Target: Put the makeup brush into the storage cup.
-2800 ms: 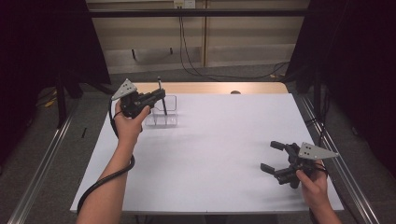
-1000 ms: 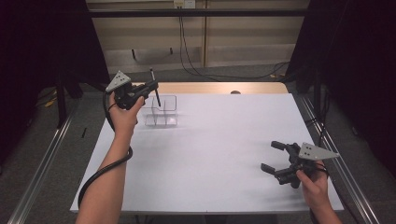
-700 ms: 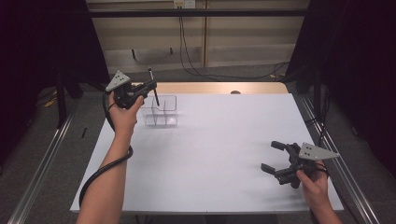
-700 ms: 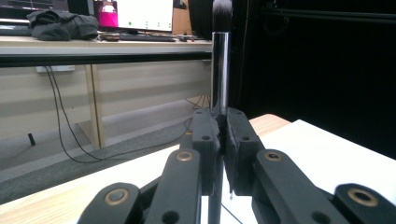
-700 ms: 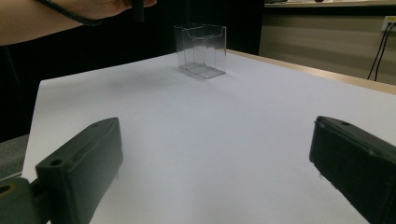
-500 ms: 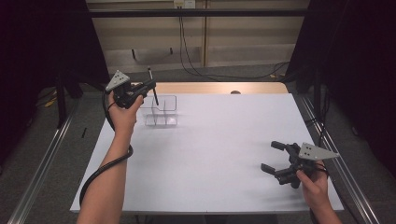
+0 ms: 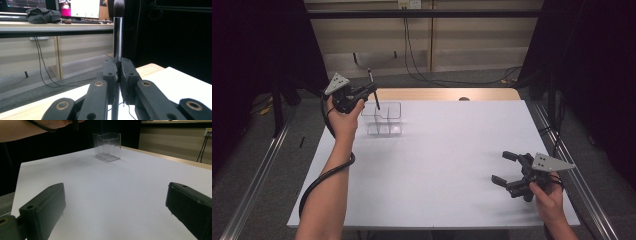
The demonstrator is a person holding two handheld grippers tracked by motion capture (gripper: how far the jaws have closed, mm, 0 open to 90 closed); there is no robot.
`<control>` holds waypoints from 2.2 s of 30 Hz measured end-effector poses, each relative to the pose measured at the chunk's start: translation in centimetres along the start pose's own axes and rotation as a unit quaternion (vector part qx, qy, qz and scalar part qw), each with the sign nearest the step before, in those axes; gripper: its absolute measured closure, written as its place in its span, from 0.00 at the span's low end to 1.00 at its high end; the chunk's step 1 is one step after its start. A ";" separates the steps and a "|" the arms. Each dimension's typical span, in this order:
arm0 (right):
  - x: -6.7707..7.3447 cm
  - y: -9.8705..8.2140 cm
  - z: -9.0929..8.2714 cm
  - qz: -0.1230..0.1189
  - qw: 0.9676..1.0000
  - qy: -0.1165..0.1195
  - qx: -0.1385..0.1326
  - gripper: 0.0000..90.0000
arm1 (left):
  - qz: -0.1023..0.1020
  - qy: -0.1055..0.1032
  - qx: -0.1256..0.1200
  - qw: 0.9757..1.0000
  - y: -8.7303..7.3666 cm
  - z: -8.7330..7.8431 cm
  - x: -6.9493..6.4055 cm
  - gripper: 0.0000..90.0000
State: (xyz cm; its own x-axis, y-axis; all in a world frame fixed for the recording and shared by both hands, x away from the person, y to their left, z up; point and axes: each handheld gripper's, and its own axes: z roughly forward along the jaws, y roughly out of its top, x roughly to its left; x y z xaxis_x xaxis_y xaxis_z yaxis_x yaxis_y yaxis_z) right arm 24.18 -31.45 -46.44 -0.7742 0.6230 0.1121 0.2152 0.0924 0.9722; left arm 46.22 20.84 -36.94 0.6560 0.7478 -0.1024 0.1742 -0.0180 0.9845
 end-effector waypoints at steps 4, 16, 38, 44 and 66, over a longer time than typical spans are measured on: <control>0.0 0.0 0.0 0.000 1.000 0.001 0.001 0.02 | -0.003 0.006 0.001 1.000 -0.2 0.1 0.2 0.93; 0.0 0.0 0.0 0.000 1.000 0.001 0.000 0.02 | -0.001 0.012 0.005 1.000 -0.7 0.4 0.3 0.93; 0.0 0.0 -0.1 0.000 1.000 0.000 -0.002 0.02 | 0.005 0.013 0.017 1.000 -1.8 0.5 0.1 0.93; 0.0 0.0 -0.1 0.001 1.000 0.000 -0.002 0.02 | 0.001 0.012 0.017 1.000 -2.1 0.6 0.1 0.93; 0.0 0.0 -0.1 -0.001 1.000 0.001 -0.003 0.02 | -0.003 0.009 0.023 1.000 -3.2 0.5 -0.1 0.93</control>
State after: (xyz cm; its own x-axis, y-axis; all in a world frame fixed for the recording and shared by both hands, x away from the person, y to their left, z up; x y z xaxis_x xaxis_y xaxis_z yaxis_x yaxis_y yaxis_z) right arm 24.14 -31.52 -46.39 -0.7754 0.6215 0.1113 0.2105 0.0883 0.9736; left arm 45.99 20.49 -40.12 0.6412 0.7601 -0.1056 0.2125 -0.0437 0.9762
